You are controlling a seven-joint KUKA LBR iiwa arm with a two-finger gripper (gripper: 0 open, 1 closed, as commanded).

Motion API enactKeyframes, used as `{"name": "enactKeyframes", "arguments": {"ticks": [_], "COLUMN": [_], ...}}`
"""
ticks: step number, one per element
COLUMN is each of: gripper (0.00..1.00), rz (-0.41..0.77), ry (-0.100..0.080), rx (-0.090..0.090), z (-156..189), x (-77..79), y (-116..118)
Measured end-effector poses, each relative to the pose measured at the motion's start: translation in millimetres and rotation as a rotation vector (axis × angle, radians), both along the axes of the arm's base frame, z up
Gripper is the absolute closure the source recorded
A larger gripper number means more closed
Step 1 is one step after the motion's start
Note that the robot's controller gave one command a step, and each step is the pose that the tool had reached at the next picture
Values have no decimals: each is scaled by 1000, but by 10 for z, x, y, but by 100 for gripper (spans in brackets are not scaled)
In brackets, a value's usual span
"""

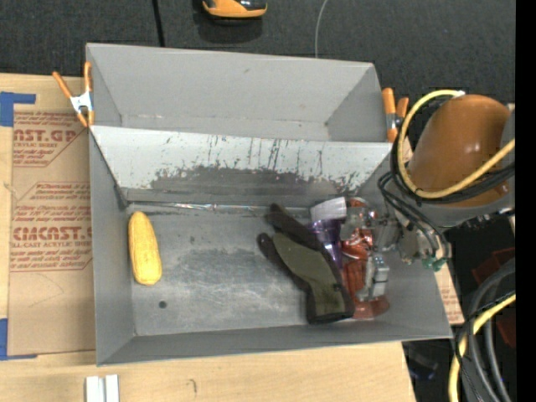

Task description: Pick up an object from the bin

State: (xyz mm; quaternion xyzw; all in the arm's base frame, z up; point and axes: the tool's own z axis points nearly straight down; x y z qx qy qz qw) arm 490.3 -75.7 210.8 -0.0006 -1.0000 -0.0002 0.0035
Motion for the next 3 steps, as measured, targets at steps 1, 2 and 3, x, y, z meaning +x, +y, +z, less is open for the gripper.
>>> {"name": "enactKeyframes", "arguments": {"ticks": [1,2,3], "gripper": [0,0,0], "rz": [1,84,319], "ry": [-8,-17,-13], "rx": [-1,-2,-1], "z": [43,-196,-806], "x": [17,8,23], "y": [3,-29,-2]}}
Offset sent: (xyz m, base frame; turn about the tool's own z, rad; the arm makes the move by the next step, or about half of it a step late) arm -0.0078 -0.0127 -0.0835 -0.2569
